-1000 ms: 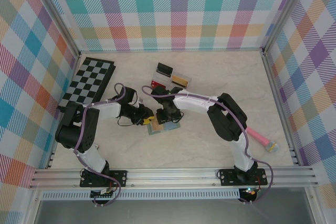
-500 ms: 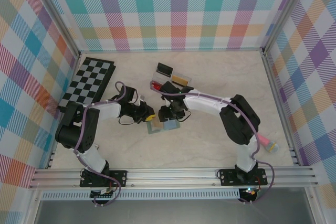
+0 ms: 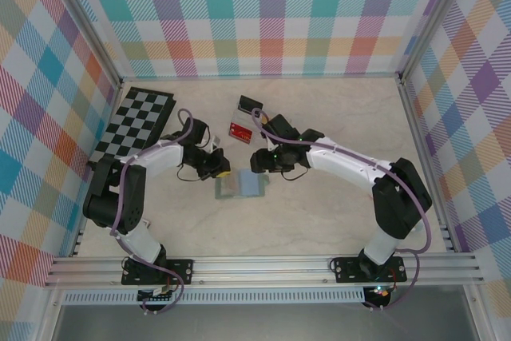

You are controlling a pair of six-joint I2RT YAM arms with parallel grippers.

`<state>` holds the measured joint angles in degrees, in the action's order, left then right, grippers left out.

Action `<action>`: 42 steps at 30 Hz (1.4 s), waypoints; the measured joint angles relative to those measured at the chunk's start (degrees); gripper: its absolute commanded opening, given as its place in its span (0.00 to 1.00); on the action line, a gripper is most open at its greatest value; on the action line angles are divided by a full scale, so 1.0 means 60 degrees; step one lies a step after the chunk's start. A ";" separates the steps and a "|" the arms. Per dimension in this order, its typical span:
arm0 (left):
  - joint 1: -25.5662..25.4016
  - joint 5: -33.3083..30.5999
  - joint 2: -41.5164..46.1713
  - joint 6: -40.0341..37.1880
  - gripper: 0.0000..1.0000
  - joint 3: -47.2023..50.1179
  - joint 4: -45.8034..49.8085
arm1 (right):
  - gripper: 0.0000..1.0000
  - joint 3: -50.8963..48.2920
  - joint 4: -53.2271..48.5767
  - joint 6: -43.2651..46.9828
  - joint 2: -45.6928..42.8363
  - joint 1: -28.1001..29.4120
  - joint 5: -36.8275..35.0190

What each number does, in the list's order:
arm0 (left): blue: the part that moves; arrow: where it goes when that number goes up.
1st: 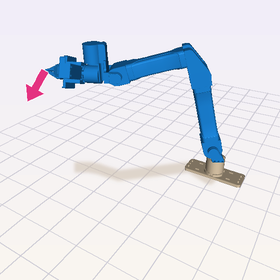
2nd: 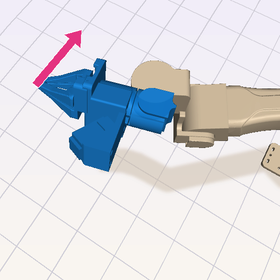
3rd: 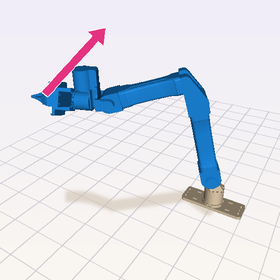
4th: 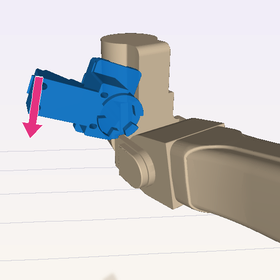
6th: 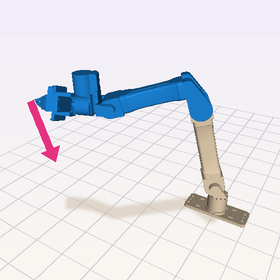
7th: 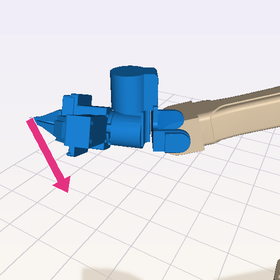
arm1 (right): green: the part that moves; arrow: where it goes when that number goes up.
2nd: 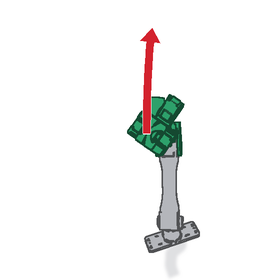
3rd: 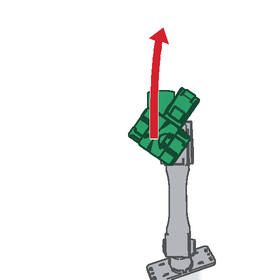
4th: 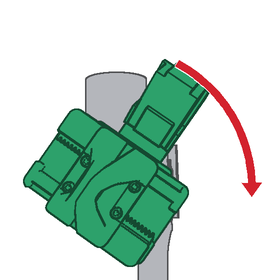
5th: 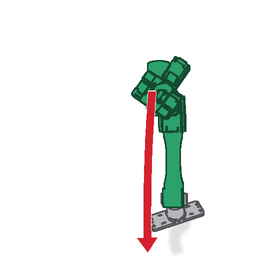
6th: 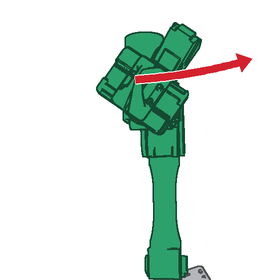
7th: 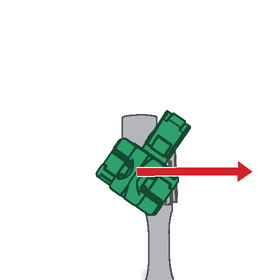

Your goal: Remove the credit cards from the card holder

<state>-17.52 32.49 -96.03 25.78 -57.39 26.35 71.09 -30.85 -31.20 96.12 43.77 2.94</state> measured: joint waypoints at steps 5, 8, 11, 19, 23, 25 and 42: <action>-0.0015 -0.0284 -0.0018 -0.0412 0.17 -0.0415 0.0845 | 0.58 -0.0335 -0.0004 -0.0208 -0.0193 -0.0113 -0.0080; -0.0131 -0.0178 -0.0142 -0.0186 0.31 -0.0415 0.0812 | 0.58 -0.0361 0.0004 -0.0270 -0.0437 -0.0171 -0.0091; -0.0415 0.0098 -0.0386 0.0164 0.38 -0.0401 0.0554 | 0.58 -0.0423 0.0007 -0.0382 -0.0729 -0.0208 -0.0095; -0.1126 0.0940 -0.0714 0.1184 0.52 -0.0262 -0.0623 | 0.59 -0.0892 0.0007 -0.0484 -0.1355 -0.0262 -0.0095; -0.1140 0.0973 -0.0714 0.1486 0.61 -0.0248 -0.0922 | 0.59 -0.1177 0.0117 -0.0484 -0.1443 -0.0288 -0.0073; -0.1137 0.0973 -0.0703 0.1603 0.63 -0.0204 -0.1035 | 0.58 -0.1297 0.0244 -0.0484 -0.1443 -0.0288 -0.0007; 0.0270 0.0783 0.0863 0.2288 0.42 0.1286 -0.1457 | 0.28 0.0270 0.0408 -0.1377 0.0860 0.0066 0.0994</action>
<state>-15.90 37.19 -90.85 39.51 -49.67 17.61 72.71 -28.40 -39.46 101.27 44.16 8.91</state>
